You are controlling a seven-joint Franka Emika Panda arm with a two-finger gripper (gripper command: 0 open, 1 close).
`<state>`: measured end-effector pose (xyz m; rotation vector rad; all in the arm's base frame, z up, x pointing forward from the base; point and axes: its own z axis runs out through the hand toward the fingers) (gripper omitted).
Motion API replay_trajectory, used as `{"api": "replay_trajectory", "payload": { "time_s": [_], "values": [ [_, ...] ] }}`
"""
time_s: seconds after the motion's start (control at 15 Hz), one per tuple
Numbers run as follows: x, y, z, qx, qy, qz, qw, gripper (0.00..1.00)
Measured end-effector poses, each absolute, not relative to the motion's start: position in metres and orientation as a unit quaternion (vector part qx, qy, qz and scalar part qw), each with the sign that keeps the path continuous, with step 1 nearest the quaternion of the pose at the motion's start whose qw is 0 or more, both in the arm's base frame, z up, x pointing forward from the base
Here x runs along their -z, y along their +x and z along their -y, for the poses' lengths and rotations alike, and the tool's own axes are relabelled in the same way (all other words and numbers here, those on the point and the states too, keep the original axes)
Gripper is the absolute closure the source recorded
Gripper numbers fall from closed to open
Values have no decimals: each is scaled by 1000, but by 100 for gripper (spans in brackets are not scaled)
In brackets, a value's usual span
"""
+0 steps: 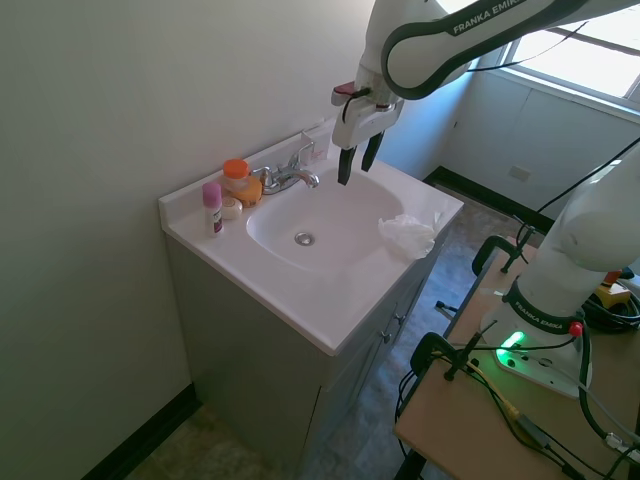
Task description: Throw the tissue in the trash bin
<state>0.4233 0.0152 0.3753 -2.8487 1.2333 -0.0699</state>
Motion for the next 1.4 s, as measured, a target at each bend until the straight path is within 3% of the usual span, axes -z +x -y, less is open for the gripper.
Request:
{"api": "replay_trajectory", "payload": {
  "time_s": [0.33,0.6,0.8,1.13,1.4],
  "values": [
    [-375,419,-15,16,-917,-399,-1,0],
    [-377,383,14,18,-905,-423,-31,0],
    [-365,349,37,-4,-901,-430,-61,0],
    [-353,340,61,-38,-904,-418,-85,0],
    [-314,343,64,-85,-906,-404,-93,0]
  ]
}}
